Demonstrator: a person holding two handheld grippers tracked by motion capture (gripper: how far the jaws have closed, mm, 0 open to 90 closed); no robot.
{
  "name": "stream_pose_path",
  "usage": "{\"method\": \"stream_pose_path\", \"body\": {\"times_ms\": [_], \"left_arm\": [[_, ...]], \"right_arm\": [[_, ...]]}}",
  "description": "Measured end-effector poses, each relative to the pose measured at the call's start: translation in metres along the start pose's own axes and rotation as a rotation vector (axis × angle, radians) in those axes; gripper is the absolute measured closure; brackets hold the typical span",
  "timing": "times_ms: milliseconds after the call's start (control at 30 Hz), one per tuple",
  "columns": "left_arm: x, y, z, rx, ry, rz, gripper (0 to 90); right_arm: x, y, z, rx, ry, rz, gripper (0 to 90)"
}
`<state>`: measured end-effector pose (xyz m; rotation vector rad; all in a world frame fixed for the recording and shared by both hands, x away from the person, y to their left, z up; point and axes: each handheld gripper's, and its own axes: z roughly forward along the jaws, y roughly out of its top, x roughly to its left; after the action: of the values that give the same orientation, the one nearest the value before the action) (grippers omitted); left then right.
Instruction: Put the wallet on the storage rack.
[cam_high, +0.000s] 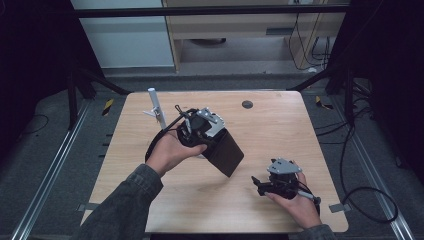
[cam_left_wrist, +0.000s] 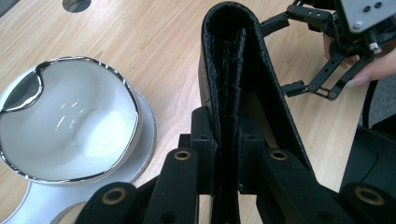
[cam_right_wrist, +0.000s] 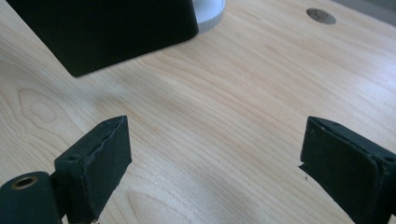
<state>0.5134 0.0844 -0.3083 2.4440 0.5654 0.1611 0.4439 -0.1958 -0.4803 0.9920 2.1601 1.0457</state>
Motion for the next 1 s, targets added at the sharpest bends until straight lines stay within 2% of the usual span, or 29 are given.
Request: {"method": "stream_pose_path", "body": {"times_ms": [267,533,633,867,1000], "left_arm": [[-0.001,0.006,-0.010,0.015,0.027,0.016,81.1],[0.003,0.011,-0.021,0.014,0.044,0.012,81.1],[0.005,0.013,-0.025,0.007,0.056,0.009,81.1],[0.015,0.021,-0.044,-0.048,0.083,-0.021,81.1],[0.023,0.024,-0.054,-0.050,0.111,-0.028,81.1]], "right_arm": [[-0.004,-0.007,0.003,0.034,-0.020,0.032,8.4],[-0.009,-0.015,0.009,0.070,-0.001,0.094,5.5],[-0.009,-0.016,0.008,0.069,-0.001,0.106,5.6],[-0.008,-0.017,0.007,0.065,-0.007,0.118,5.4],[-0.009,-0.017,0.006,0.068,-0.012,0.126,5.5]]}}
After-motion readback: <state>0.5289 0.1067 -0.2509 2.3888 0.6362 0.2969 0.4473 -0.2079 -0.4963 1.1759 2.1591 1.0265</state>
